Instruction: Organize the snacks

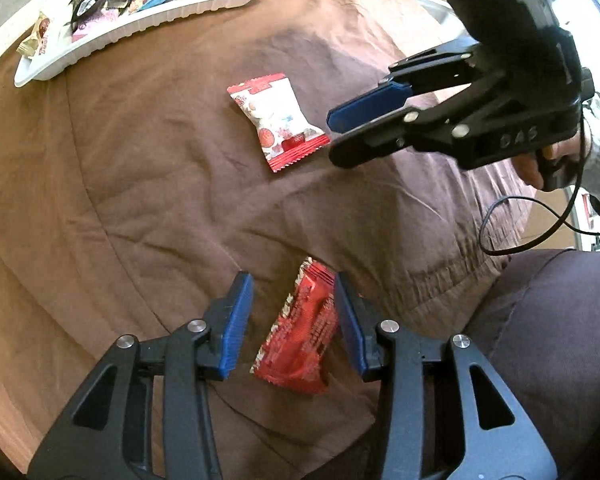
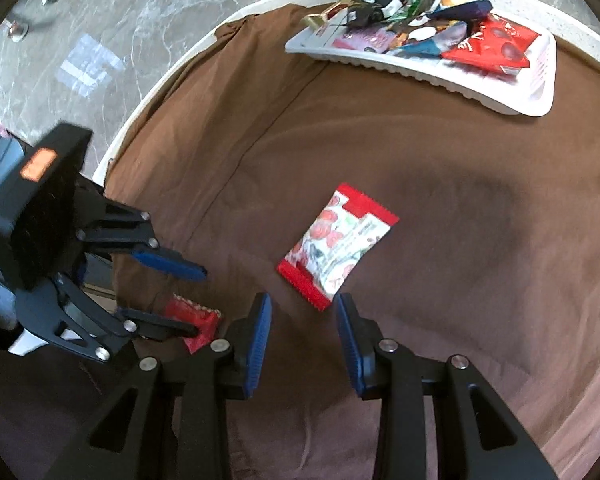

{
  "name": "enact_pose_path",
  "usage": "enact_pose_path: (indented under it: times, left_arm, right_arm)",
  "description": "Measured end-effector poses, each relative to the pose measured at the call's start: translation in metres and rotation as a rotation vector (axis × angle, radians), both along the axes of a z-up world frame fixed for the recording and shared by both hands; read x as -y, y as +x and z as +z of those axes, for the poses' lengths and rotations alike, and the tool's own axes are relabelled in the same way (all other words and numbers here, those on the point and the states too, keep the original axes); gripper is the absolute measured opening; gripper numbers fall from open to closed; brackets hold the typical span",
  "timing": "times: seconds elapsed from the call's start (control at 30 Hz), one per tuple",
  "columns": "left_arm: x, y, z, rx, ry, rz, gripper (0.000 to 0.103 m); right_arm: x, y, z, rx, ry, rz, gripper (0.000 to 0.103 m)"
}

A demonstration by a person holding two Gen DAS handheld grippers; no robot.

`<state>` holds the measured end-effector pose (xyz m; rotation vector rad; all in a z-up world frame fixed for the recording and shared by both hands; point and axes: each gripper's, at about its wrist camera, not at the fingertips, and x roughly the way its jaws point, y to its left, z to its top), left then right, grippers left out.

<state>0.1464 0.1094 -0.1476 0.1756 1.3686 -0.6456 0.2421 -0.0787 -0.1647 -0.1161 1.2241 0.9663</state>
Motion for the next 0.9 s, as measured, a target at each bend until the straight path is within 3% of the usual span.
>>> enact_pose_path:
  times: [0.13,0.3,0.43,0.67,0.83,0.9]
  left_arm:
    - [0.004,-0.008,0.009,0.009,-0.002,-0.045,0.047]
    - [0.009,-0.02,0.006,0.006,0.031,-0.106,0.047]
    - [0.018,-0.025,-0.003,0.016,0.065,-0.144,0.047]
    - [0.032,-0.031,-0.011,0.072,0.116,-0.198,0.047]
    - [0.035,-0.033,-0.012,0.095,0.126,-0.214,0.047]
    - [0.036,-0.034,-0.013,0.108,0.131,-0.21,0.047]
  right_arm:
    - [0.0,-0.004,0.001,0.012,0.004,-0.004,0.038]
    - [-0.006,-0.002,0.001,0.03,-0.004,-0.024,0.039]
    - [-0.015,-0.001,0.0,0.065,-0.046,-0.038,0.054]
    - [-0.03,0.006,0.001,0.108,-0.09,-0.072,0.055]
    - [-0.039,0.009,-0.002,0.147,-0.138,-0.079,0.047]
    - [-0.039,0.01,-0.003,0.154,-0.15,-0.081,0.036]
